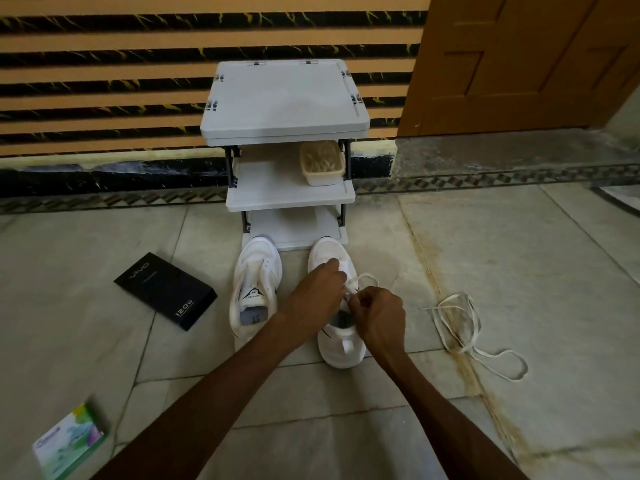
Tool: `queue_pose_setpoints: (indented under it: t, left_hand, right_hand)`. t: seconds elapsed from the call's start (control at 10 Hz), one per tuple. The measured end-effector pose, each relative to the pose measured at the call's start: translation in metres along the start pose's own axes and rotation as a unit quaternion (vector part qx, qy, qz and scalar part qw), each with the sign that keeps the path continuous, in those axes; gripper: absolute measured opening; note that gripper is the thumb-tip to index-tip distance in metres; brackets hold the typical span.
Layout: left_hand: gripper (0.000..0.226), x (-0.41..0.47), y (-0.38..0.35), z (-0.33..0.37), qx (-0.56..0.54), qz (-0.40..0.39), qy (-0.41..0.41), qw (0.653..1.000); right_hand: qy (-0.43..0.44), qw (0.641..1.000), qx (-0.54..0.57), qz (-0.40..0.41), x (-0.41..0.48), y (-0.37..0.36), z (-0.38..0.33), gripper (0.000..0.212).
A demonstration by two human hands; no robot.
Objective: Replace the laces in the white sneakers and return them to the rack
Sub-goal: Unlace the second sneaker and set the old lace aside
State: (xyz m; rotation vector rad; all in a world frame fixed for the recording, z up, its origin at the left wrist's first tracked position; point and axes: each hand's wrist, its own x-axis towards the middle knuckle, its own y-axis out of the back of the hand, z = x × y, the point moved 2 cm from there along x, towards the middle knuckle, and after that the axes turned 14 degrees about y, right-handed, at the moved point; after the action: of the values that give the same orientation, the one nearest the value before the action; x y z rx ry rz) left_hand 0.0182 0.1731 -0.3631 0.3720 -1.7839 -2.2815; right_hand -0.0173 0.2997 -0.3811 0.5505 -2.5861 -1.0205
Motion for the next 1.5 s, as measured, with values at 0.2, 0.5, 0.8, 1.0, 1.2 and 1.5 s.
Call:
queue_pose_setpoints:
  t: [0.2, 0.5, 0.8, 1.0, 1.2, 1.5]
  left_hand:
    - [0.016, 0.005, 0.016, 0.0, -0.34, -0.005, 0.156, 0.928]
    - [0.019, -0.004, 0.031, -0.019, -0.487, -0.034, 0.227, 0.843]
    - [0.035, 0.001, -0.011, -0.008, -0.085, -0.002, 0.071, 0.994]
    - [0.011, -0.007, 0.035, -0.022, -0.433, 0.203, 0.21, 0.853]
    - [0.064, -0.017, 0.033, -0.032, -0.201, 0.04, 0.291, 0.935]
    - [0.061, -0.031, 0.014, 0.001, -0.116, 0.113, 0.241, 0.957]
  right_hand:
    - [0.008, 1.0, -0.002, -0.01, -0.001, 0.003, 0.001, 0.022]
    - [0.011, 1.0, -0.014, -0.009, 0.001, 0.002, 0.002, 0.019]
    - [-0.001, 0.999, -0.036, -0.009, 0.0, 0.0, 0.001, 0.023]
    - [0.008, 0.999, -0.032, -0.005, -0.001, 0.004, 0.003, 0.021]
    - [0.018, 0.995, -0.089, -0.033, 0.003, 0.006, -0.002, 0.019]
    - [0.078, 0.97, -0.205, -0.103, 0.02, -0.004, -0.019, 0.021]
